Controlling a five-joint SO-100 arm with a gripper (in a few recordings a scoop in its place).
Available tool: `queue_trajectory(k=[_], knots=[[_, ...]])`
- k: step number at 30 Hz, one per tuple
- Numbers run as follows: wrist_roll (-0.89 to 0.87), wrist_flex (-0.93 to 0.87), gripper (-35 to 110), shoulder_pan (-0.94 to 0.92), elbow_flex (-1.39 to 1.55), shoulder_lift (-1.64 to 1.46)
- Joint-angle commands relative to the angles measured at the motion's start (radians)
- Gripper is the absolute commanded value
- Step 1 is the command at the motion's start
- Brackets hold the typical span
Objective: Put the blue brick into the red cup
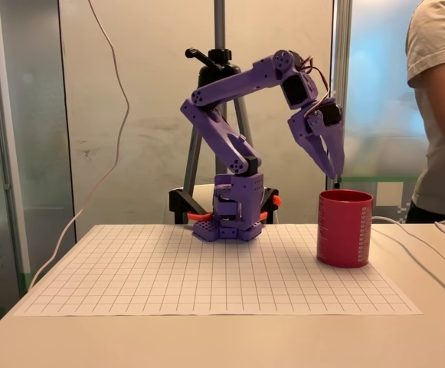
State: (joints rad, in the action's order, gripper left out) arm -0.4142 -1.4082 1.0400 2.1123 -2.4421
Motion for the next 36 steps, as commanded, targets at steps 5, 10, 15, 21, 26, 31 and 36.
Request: queue_trajectory(k=[5, 10, 15, 21, 26, 31, 36], knots=[[0.207, 0.331, 0, -0.718, 0.150, -0.074], [0.314, 0.456, 0, -1.060, 0.146, -0.244], [0.341, 0.310, 0, -1.140, 0.160, -0.606], [0.255, 0.137, 0, -1.043, 0.187, -0.859], [0.253, 0.207, 0, -1.019, 0.356, -0.859], [0.267, 0.304, 0, -0.997, 0.686, -0.859], [0.230, 0.285, 0, -0.985, 0.815, -0.859]])
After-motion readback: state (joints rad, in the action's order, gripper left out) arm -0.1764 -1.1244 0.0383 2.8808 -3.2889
